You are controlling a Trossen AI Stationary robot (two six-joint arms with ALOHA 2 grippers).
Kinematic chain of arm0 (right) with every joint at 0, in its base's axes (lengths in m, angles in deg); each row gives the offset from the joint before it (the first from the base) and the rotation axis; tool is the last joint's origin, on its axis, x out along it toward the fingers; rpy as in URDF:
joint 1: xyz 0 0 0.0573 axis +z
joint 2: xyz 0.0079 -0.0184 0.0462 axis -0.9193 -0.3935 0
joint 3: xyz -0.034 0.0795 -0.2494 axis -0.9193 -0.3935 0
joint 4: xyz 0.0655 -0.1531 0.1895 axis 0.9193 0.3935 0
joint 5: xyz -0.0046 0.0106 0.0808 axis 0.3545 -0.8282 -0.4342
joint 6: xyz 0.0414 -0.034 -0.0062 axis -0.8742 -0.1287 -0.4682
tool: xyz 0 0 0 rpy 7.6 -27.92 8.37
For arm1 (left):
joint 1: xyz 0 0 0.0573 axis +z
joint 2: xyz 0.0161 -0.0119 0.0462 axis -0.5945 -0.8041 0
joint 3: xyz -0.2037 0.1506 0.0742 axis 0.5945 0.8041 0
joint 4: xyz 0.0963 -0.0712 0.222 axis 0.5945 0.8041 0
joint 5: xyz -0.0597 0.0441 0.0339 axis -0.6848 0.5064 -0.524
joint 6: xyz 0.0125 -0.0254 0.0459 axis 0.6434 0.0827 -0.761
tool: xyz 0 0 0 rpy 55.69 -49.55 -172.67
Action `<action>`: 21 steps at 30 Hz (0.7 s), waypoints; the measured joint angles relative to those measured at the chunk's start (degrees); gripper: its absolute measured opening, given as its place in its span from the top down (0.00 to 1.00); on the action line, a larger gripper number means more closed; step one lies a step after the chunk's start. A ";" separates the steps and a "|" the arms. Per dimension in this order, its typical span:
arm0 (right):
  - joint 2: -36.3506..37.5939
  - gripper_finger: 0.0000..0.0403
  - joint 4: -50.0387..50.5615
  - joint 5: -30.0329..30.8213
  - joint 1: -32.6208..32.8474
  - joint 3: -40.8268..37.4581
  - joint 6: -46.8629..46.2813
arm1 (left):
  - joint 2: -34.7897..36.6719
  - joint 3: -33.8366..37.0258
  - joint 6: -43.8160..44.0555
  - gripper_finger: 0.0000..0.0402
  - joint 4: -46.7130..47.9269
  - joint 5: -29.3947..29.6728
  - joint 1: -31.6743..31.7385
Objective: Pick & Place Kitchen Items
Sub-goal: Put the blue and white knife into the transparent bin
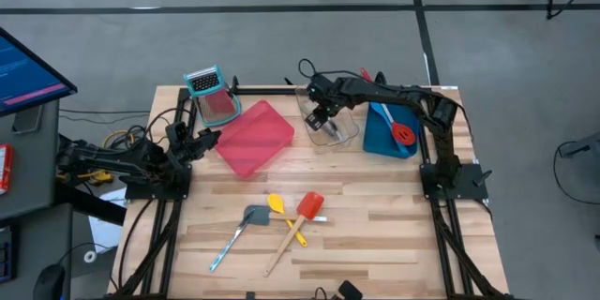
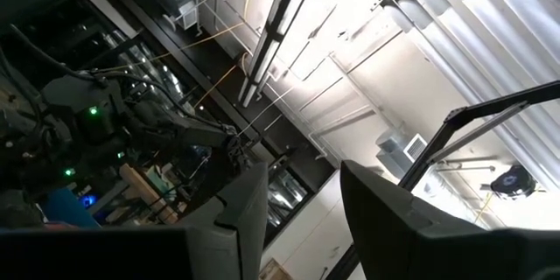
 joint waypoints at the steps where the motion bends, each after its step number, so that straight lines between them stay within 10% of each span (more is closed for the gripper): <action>1: 0.15 0.65 0.60 -0.62 0.00 0.33 0.13 | 0.00 -0.02 0.00 0.67 0.00 0.22 0.00; 9: 2.13 0.38 8.78 -2.43 0.99 11.27 3.32 | -0.06 -0.86 0.19 0.67 0.12 -0.38 0.02; 21: 16.15 0.36 19.68 -2.62 7.17 20.98 5.19 | -11.90 -18.06 -0.44 0.67 12.64 -14.64 0.00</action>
